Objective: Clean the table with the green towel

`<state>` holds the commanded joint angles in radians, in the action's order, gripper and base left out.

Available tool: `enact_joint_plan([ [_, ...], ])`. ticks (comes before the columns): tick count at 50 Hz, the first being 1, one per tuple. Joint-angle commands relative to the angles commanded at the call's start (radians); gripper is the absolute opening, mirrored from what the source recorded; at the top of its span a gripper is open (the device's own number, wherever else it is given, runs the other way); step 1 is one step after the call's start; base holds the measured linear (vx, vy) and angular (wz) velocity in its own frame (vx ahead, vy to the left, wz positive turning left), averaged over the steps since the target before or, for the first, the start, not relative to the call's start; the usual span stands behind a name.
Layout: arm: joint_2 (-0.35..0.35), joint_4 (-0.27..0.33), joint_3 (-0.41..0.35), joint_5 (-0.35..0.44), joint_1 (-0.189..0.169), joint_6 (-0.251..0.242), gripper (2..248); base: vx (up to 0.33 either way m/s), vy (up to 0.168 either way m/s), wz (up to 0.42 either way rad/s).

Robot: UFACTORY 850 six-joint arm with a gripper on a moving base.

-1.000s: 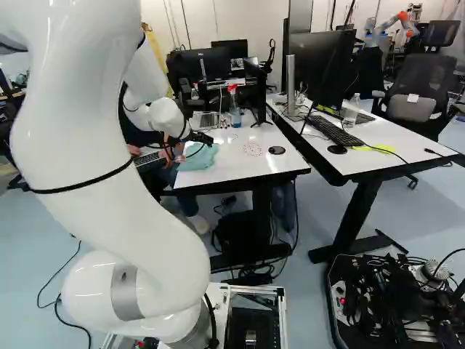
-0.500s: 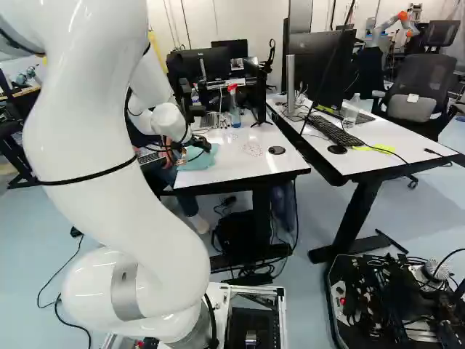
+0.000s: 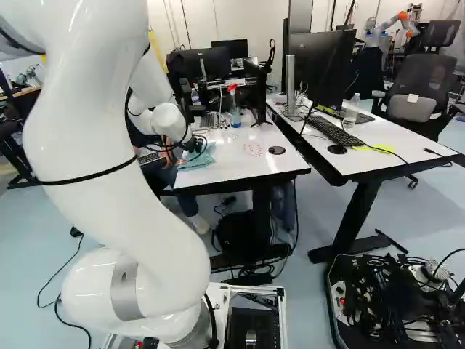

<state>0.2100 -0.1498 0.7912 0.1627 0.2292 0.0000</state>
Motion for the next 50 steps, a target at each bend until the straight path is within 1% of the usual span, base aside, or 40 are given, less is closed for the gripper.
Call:
enact_joint_plan([
  [11, -0.011, 0.000, -0.003, 0.000, 0.000, 0.000, 36, 0.000, 0.000, 0.000],
  [50, -0.120, 0.000, -0.023, 0.000, 0.000, 0.000, 36, 0.000, 0.000, 0.000],
])
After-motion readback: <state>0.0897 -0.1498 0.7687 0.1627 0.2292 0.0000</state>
